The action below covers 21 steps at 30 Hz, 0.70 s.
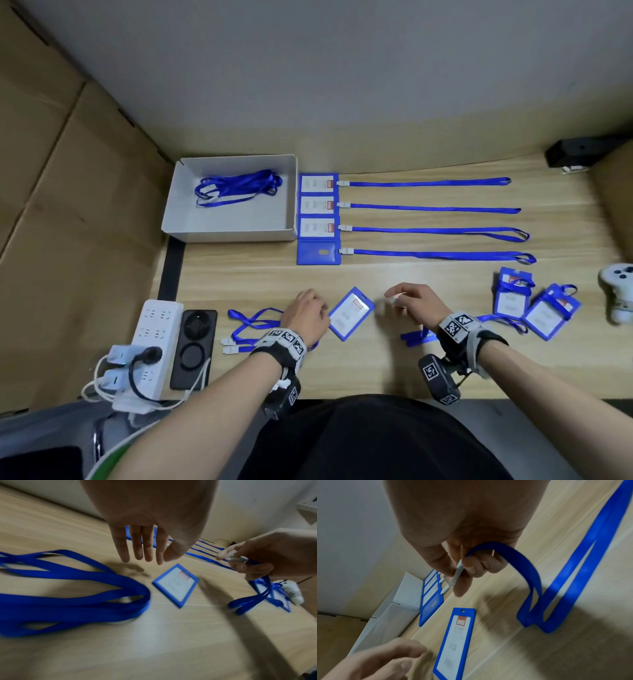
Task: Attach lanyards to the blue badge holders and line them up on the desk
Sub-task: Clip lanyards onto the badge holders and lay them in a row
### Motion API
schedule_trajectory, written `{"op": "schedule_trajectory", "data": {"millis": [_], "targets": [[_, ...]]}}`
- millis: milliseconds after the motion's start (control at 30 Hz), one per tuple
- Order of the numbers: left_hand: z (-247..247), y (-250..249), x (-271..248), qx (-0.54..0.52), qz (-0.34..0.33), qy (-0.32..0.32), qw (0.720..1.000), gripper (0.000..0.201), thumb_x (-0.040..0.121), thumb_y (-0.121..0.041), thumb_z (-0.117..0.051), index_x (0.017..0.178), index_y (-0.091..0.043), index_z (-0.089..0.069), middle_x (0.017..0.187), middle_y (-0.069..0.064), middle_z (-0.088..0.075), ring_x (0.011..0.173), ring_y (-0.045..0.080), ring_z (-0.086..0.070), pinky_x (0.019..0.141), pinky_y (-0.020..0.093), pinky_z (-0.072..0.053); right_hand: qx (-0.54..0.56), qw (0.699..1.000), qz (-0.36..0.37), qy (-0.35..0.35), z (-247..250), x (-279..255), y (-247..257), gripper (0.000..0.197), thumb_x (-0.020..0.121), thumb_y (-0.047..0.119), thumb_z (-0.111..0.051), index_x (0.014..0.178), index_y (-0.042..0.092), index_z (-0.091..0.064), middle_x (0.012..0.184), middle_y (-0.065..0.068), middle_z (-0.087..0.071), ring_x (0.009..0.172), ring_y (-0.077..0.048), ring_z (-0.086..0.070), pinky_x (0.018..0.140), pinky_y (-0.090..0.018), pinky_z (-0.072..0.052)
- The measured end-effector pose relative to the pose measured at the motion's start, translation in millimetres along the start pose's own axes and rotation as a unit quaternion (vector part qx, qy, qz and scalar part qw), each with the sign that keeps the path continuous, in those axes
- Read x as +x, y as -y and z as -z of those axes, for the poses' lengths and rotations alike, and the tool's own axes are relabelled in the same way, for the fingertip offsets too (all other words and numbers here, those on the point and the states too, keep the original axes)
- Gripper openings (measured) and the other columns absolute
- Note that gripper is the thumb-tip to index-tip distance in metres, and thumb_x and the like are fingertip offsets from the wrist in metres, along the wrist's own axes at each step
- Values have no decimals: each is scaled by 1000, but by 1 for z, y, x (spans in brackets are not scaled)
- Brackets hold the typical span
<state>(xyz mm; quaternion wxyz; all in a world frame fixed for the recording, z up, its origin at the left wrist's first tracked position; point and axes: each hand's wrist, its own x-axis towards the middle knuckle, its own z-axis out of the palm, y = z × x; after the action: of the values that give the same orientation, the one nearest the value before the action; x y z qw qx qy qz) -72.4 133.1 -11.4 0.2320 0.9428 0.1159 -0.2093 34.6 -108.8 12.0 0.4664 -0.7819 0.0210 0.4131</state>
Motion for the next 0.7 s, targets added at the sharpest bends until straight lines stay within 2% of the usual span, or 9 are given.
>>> {"op": "schedule_trajectory", "data": {"millis": [100, 200, 333, 400, 500, 567, 700], "targets": [[-9, -37, 18, 15, 2, 34, 999, 34, 89, -32, -55, 119, -18, -56, 122, 2, -50, 119, 22, -45, 85, 33, -41, 6, 1000, -5, -5, 13, -9, -16, 20, 94, 2, -51, 98, 6, -71, 60, -9, -58, 40, -13, -36, 39, -19, -28], [-26, -58, 30, 70, 16, 48, 996, 57, 80, -44, -68, 124, -14, -47, 123, 5, -46, 117, 26, -43, 89, 36, -40, 0, 1000, 5, -24, 28, -23, -26, 16, 97, 6, -53, 98, 5, -70, 59, -7, -59, 43, -16, -40, 38, -20, -31], [-41, -66, 40, 129, 23, 38, 991, 64, 73, -36, -77, 121, -14, -41, 122, 6, -45, 114, 27, -44, 84, 35, -41, 13, 999, 7, -41, 50, -41, -37, 15, 99, 9, -52, 101, 6, -67, 63, -9, -61, 36, -6, -42, 37, -20, -31], [-38, -70, 44, 106, 27, 54, 993, 60, 75, -28, -76, 119, -13, -39, 118, 8, -52, 109, 30, -51, 83, 38, -45, 20, 999, 8, -50, 58, -44, -42, 16, 100, 12, -53, 103, 5, -67, 64, -8, -62, 35, -4, -41, 37, -20, -30], [-28, -76, 45, 47, 11, 69, 996, 35, 87, -17, -59, 118, -16, -40, 111, 9, -62, 97, 34, -61, 80, 40, -51, 23, 998, 14, -62, 67, -46, -42, 19, 100, 13, -54, 108, 2, -67, 67, -9, -64, 36, -3, -43, 38, -17, -32], [-19, -81, 43, -9, -33, 80, 996, 25, 91, -17, -53, 116, -18, -52, 110, 7, -66, 98, 31, -62, 80, 35, -50, 23, 997, 28, -64, 72, -45, -36, 19, 100, 11, -53, 110, 0, -66, 70, -12, -64, 39, 1, -49, 42, -10, -36], [14, -96, 41, -75, -146, 122, 979, 14, 91, -23, -60, 102, -17, -69, 99, 2, -71, 91, 21, -63, 82, 35, -51, -7, 997, 66, -40, 74, -35, -19, 19, 99, 12, -55, 108, 2, -69, 73, -13, -65, 45, 3, -51, 47, -8, -37]]}}
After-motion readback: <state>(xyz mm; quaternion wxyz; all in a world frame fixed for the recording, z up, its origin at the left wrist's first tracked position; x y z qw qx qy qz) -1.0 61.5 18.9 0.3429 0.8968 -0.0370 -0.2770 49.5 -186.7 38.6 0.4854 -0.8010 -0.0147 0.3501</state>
